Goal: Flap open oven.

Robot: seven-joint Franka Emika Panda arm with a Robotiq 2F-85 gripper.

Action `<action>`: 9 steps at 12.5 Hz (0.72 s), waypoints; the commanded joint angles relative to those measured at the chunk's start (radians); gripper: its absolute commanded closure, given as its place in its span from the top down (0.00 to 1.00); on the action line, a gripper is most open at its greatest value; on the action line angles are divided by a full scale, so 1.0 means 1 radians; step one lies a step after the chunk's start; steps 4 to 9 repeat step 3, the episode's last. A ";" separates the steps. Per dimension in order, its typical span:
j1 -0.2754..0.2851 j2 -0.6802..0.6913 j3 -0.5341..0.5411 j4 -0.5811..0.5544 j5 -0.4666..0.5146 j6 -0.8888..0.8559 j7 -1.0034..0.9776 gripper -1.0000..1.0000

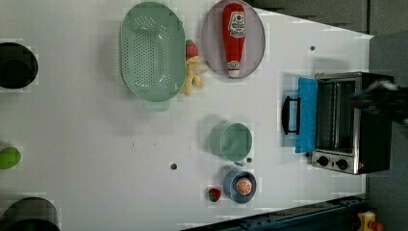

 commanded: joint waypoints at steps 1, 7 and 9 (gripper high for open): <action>-0.017 -0.026 -0.030 0.050 0.021 -0.120 0.052 0.17; -0.017 -0.047 -0.037 0.088 0.023 -0.216 0.092 0.17; -0.017 -0.047 -0.037 0.088 0.023 -0.216 0.092 0.17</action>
